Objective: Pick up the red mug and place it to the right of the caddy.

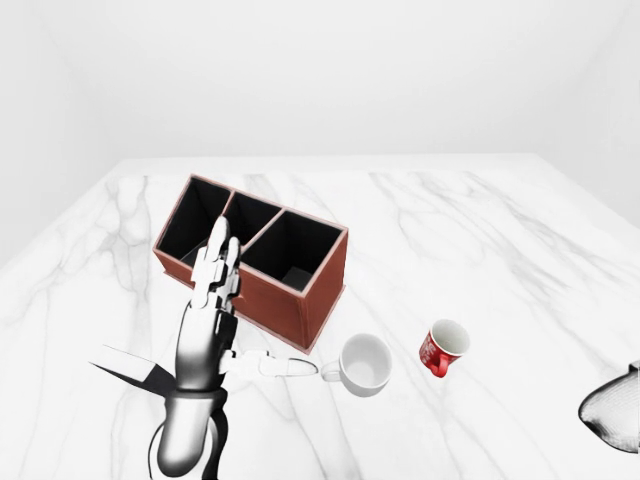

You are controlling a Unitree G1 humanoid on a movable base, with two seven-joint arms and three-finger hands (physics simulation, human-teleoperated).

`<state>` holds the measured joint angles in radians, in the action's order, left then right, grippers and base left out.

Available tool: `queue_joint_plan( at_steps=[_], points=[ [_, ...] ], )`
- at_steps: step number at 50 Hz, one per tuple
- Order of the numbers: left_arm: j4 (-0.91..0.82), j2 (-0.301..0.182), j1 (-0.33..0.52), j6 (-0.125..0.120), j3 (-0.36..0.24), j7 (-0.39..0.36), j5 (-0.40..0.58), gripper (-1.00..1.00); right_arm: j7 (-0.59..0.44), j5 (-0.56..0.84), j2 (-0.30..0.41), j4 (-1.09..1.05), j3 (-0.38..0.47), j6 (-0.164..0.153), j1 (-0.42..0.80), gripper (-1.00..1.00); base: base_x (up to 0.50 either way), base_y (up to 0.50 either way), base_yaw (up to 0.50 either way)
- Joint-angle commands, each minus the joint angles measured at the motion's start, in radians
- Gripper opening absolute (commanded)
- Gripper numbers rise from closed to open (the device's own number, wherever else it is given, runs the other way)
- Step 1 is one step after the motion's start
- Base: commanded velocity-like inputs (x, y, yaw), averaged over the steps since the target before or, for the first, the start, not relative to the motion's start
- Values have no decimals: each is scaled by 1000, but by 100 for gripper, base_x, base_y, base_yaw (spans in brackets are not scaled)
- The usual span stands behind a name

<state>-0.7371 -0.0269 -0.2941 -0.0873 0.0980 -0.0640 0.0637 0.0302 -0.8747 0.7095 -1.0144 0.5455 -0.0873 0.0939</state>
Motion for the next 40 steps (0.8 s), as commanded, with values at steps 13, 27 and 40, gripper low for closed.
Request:
queue_joint_plan(
  at_steps=[13, 27, 40],
  points=[
    [-16, 6, 2, 0, -6, -7, 3, 100, -450, 442, -23, -28, -86, 0, 158, 95, 0, 0, 0],
    [-27, 5, -3, 0, -6, -6, 4, 100, -728, 903, -92, 17, -210, 0, 176, 95, 0, 0, 0],
    [-28, 4, -2, 0, -10, -7, 1, 100, -728, 1145, -151, 103, -277, 0, 182, 95, 0, 0, 0]
  ],
)
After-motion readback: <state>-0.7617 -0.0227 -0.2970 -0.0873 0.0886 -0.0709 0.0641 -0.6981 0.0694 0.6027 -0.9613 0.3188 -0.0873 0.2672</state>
